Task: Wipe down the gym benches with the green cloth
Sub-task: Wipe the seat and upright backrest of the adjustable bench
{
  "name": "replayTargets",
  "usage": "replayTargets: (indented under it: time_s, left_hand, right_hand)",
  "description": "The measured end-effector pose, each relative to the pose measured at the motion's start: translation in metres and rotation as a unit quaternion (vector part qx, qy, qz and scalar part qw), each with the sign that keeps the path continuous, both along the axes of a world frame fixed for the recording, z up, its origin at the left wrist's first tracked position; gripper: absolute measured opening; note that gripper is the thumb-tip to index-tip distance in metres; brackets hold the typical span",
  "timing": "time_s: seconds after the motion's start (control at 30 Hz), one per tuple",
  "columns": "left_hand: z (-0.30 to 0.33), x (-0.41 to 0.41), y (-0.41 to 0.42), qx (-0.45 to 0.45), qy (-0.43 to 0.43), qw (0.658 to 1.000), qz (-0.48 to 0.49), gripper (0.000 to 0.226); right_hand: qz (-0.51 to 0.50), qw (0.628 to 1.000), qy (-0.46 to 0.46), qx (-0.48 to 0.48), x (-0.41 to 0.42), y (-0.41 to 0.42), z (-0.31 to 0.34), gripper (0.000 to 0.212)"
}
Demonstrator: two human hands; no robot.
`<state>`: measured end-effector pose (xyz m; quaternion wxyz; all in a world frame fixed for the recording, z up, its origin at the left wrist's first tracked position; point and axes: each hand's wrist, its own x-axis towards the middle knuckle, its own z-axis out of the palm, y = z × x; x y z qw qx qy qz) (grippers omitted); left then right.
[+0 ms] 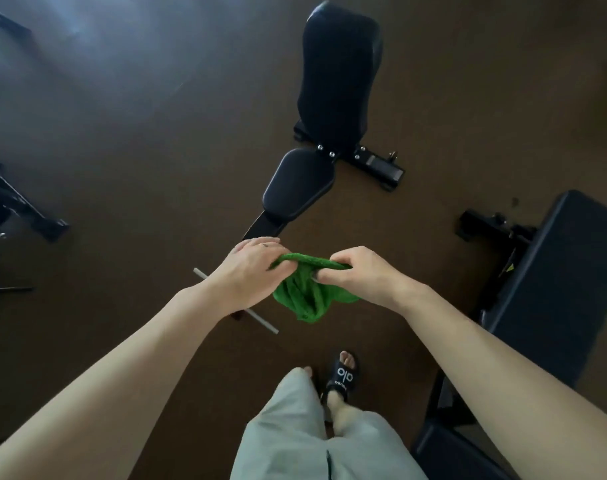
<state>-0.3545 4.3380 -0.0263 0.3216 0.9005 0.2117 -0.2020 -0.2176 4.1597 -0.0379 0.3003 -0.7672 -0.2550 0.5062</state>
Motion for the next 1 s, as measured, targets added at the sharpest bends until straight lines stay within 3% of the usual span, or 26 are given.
replayTargets:
  time_s: [0.1, 0.23, 0.37, 0.47, 0.6, 0.77, 0.83, 1.0]
  left_hand:
    - [-0.006, 0.039, 0.024, -0.176, -0.024, 0.969, 0.172, 0.039]
    - [-0.034, 0.093, 0.059, -0.21, -0.043, 0.956, 0.202, 0.028]
    - [-0.083, 0.145, 0.098, -0.121, -0.075, 0.96, 0.243, 0.01]
    - [-0.119, 0.173, 0.125, -0.051, -0.095, 0.95, 0.292, 0.013]
    - [-0.176, 0.211, 0.163, 0.003, -0.126, 0.925, 0.357, 0.021]
    - [-0.281, 0.265, 0.196, 0.249, -0.18, 0.908, 0.285, 0.03]
    - [-0.338, 0.284, 0.199, 0.298, -0.167, 0.913, 0.222, 0.032]
    - [-0.476, 0.314, 0.178, 0.217, 0.054, 0.968, 0.116, 0.041]
  right_hand:
    - [-0.097, 0.992, 0.076, 0.034, 0.04, 0.032, -0.013, 0.02]
    - [-0.194, 0.971, 0.131, 0.046, 0.085, 0.076, -0.044, 0.014]
    - [-0.159, 0.977, 0.133, 0.039, 0.134, 0.113, -0.099, 0.031]
    - [-0.149, 0.983, 0.112, 0.01, 0.167, 0.133, -0.148, 0.048]
    - [-0.16, 0.982, 0.096, -0.025, 0.214, 0.155, -0.22, 0.052]
    - [-0.123, 0.988, 0.094, -0.024, 0.279, 0.202, -0.335, 0.058]
    - [-0.121, 0.99, 0.074, -0.007, 0.301, 0.219, -0.38, 0.058]
    - [-0.081, 0.994, -0.02, 0.064, 0.349, 0.256, -0.485, 0.059]
